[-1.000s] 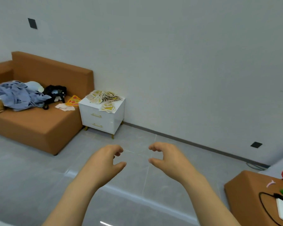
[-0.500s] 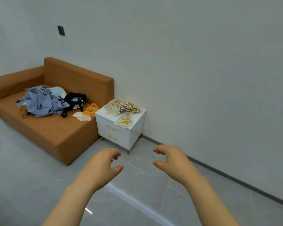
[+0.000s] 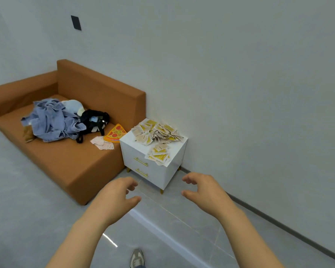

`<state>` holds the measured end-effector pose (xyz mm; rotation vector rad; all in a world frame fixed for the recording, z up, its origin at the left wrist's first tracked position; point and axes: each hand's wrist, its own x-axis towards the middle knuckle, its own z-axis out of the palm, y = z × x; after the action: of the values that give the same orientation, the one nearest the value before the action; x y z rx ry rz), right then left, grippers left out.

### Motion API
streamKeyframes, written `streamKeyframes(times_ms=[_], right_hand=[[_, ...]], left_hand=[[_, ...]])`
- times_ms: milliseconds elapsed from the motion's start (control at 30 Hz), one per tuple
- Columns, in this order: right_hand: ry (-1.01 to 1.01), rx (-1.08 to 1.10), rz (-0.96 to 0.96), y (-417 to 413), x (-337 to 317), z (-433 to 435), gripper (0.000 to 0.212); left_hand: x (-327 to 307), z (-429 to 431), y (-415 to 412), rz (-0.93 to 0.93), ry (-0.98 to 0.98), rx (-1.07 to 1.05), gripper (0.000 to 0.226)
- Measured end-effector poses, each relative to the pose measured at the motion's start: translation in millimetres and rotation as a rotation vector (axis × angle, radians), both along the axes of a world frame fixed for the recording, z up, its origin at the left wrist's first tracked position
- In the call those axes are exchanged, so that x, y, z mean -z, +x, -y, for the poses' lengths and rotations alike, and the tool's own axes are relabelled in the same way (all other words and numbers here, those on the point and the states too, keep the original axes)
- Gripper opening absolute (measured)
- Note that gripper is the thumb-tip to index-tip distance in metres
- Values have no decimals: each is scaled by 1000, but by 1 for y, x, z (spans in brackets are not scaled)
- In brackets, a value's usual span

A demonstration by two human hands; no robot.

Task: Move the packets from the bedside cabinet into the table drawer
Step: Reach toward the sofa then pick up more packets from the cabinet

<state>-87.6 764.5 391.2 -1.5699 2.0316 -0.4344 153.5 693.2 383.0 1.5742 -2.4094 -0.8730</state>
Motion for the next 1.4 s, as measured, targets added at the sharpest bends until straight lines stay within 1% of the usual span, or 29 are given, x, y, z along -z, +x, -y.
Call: streamKeyframes(times_ms=[233,400,600,833,1033,1133,1400], right_hand=[[84,96,55,-2,14,116,38],[142,131,52,-14,29,175,37],[199,153,70,-44,57,252,38],[305,163,111,-95,99,347,40],[386,164,125,-135,128,417,42],[410,198,148,-148,146,443,43],[518,323,200,-151,202,480,43]], left_hand=[[12,132,5,39,55,38,36],[28,198,-4,32,112,44,38],[48,276,-24,59,148,51,35],[67,372,-63,149,173,45,28],[86,436,-105,165,236,7,26],[102,461,-115,194,290,-7,28],[162,511,-128,241,403,-18,30]])
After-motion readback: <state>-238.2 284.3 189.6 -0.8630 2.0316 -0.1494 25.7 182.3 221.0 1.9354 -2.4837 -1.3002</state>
